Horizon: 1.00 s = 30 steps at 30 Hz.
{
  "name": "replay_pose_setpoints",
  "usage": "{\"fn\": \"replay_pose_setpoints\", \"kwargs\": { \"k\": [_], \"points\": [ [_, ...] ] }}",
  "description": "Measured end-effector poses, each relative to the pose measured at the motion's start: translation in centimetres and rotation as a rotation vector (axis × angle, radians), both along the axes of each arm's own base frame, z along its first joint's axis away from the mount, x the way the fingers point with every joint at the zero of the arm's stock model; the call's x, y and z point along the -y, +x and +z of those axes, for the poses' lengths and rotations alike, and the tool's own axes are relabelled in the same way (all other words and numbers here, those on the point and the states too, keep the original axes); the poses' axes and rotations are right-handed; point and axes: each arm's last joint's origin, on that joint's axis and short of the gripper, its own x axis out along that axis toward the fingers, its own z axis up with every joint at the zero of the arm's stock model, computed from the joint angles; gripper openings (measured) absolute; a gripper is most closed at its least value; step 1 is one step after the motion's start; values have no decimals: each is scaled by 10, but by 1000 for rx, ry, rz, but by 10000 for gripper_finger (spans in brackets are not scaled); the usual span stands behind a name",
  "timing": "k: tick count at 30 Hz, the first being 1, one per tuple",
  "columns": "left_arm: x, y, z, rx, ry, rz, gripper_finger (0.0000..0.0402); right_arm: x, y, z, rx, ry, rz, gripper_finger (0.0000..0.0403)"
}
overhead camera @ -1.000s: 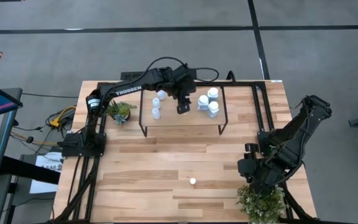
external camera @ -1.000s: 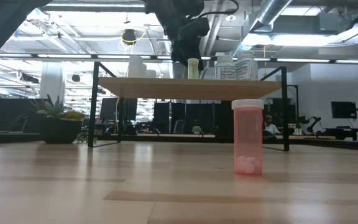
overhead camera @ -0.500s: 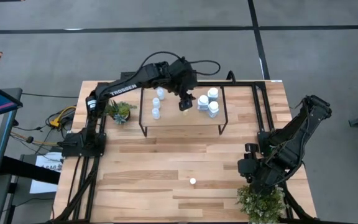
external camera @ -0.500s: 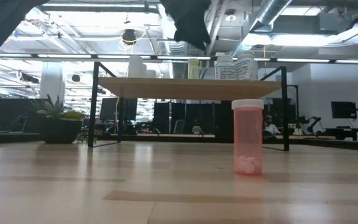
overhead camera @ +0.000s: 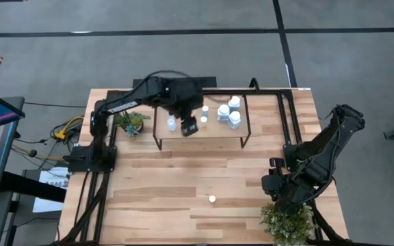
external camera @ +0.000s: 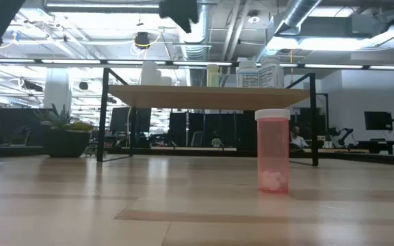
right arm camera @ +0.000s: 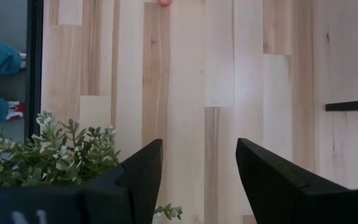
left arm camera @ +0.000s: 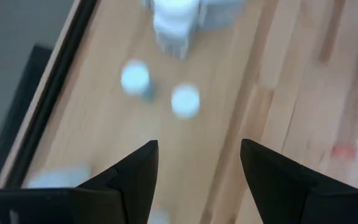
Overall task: Pick and place medicine bottles onto shelf by color
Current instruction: Put the pink pill bottle on the shelf
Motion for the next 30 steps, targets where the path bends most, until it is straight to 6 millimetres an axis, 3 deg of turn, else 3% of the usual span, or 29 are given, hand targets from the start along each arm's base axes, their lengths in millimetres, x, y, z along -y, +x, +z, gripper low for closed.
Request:
{"fn": "replay_pose_setpoints", "kwargs": {
  "k": [4,10,15,21,25,30],
  "points": [
    [33,-17,7,-98,77,-19,215,-1,1,0,5,6,-1,225],
    [85,-50,34,0,192,-64,215,0,7,1,33,45,-38,225],
    [121,-86,36,22,251,-116,215,3,14,2,59,91,-106,225],
    [139,-133,10,49,237,-144,215,6,26,5,108,152,-168,225],
    [135,-163,-13,207,180,-139,215,9,37,8,162,204,-208,225],
    [123,-193,-54,422,123,-126,215,14,47,11,201,271,-282,225]
  ]
}}
